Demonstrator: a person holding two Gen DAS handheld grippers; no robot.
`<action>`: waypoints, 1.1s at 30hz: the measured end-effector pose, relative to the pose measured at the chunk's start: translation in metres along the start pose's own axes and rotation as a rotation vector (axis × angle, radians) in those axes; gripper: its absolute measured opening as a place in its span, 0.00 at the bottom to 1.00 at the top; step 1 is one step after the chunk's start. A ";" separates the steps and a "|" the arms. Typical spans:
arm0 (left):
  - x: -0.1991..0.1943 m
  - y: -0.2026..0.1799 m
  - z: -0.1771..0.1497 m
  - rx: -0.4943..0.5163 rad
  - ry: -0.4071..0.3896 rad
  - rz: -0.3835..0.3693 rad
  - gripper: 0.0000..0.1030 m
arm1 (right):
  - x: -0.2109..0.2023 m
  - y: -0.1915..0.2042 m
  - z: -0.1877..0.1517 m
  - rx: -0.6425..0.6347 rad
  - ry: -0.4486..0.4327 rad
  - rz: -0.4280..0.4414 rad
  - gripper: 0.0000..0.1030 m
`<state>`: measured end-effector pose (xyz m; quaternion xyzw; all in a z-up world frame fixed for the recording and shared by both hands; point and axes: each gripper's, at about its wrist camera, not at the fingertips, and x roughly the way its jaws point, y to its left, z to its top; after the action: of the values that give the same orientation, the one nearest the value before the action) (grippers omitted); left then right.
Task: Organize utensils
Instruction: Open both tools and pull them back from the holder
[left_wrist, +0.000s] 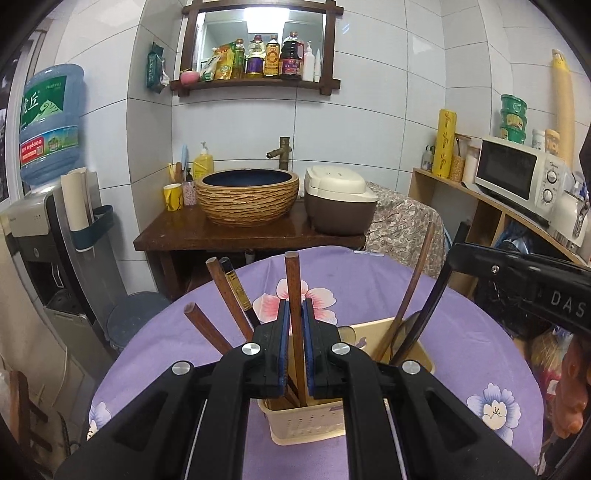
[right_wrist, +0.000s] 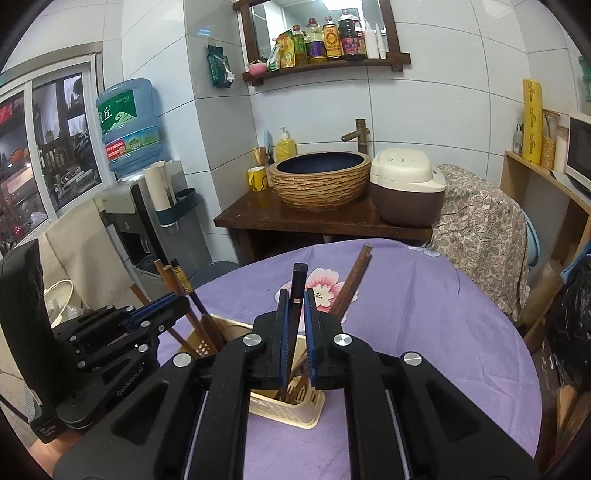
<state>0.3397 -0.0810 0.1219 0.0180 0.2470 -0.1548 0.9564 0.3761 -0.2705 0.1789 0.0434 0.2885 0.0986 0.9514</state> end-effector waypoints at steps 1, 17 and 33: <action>0.000 0.000 0.000 -0.001 0.002 -0.004 0.08 | -0.001 -0.001 -0.001 0.000 -0.007 -0.005 0.09; -0.133 -0.006 -0.076 0.053 -0.271 0.023 0.95 | -0.132 0.015 -0.118 -0.062 -0.302 -0.119 0.94; -0.239 -0.021 -0.259 -0.077 -0.254 0.180 0.95 | -0.237 0.094 -0.355 -0.153 -0.368 -0.213 0.94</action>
<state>0.0138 -0.0038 0.0096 -0.0163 0.1270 -0.0600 0.9900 -0.0302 -0.2199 0.0251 -0.0425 0.1045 0.0096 0.9936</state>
